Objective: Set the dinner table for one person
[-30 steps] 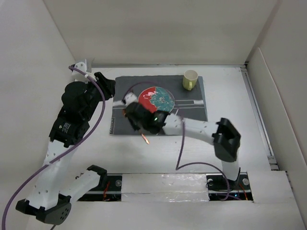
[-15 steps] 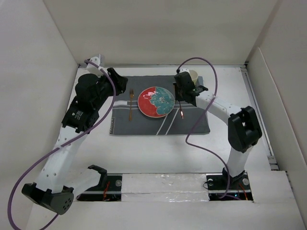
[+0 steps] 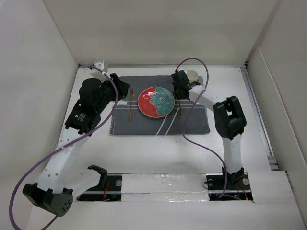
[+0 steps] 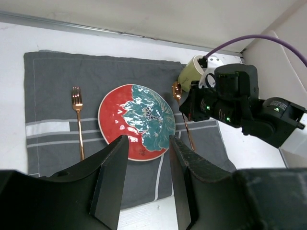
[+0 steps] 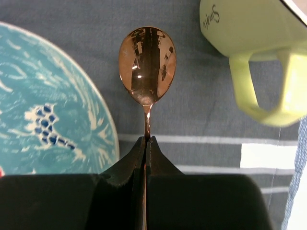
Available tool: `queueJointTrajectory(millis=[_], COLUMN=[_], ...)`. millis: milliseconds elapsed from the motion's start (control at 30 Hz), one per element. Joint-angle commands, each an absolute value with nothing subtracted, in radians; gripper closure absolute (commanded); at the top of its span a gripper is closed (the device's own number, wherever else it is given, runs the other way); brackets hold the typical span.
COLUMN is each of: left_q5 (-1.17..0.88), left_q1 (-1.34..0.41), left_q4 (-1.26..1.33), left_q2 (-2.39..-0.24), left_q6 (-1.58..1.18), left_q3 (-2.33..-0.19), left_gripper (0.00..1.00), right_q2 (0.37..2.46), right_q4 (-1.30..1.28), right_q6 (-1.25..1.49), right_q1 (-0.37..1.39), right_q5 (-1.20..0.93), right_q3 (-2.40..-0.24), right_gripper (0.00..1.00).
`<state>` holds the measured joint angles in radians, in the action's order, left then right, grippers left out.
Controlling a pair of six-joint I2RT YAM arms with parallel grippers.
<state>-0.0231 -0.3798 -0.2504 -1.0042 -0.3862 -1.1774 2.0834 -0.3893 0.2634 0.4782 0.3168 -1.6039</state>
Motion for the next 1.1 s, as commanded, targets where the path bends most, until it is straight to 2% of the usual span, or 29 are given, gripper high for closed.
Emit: queueJointTrajectory(millis=[0,467,500,533,567,633,667,733,867,967,1067], left_q5=[-0.028,-0.037,-0.040,-0.040,-0.038,-0.032,-0.029,-0.025,-0.017,-0.011,-0.009], left_q1=[-0.383,-0.383,-0.383,-0.383,-0.383,-0.383,-0.383,-0.383,-0.383,-0.383,-0.383], left_q4=[-0.216,-0.206,-0.198,-0.198,-0.199,-0.202,-0.202,-0.204,-0.209,-0.218,-0.244], left_q2=[-0.979,-1.045,-1.051,-1.051,-1.052,-1.061,-1.063,-1.069,-1.083,-1.086,-1.101], left_q6=[-0.380,-0.351,-0.348,-0.348,-0.347,-0.338,-0.334,-0.330,-0.328,-0.322,-0.327], left_q3=[-1.169,-1.193,-1.198,-1.198,-1.198,-1.209,-1.213,-1.224,-1.241,-1.258,-1.290], left_gripper=[0.64,0.64,0.64,0.64,0.63,0.62,0.61,0.59,0.55,0.52,0.49], right_q2=[2.105,2.195,2.194,2.194,2.189,2.155,2.140,2.087,1.974,1.860,1.739], right_q4=[-0.396,-0.433,-0.434,-0.434,-0.434,-0.431,-0.433,-0.436,-0.462,-0.508,-0.546], right_q6=[0.276,0.287,0.294,0.295,0.302,0.305,0.308,0.311,0.330,0.348,0.348], right_q1=[0.469,0.469,0.469,0.469,0.469,0.469,0.469,0.480,0.506,0.532,0.558], right_q5=[0.367,0.413,0.425,0.425,0.426,0.419,0.398,0.379,0.380,0.367,0.312], right_q3=[-1.686,-1.726,-1.723,-1.718,-1.715,-1.707,-1.701,-1.694,-1.690,-1.701,-1.709], right_gripper=[1.00,0.99,0.93,0.93,0.81,0.69,0.59,0.54,0.35,0.28,0.33])
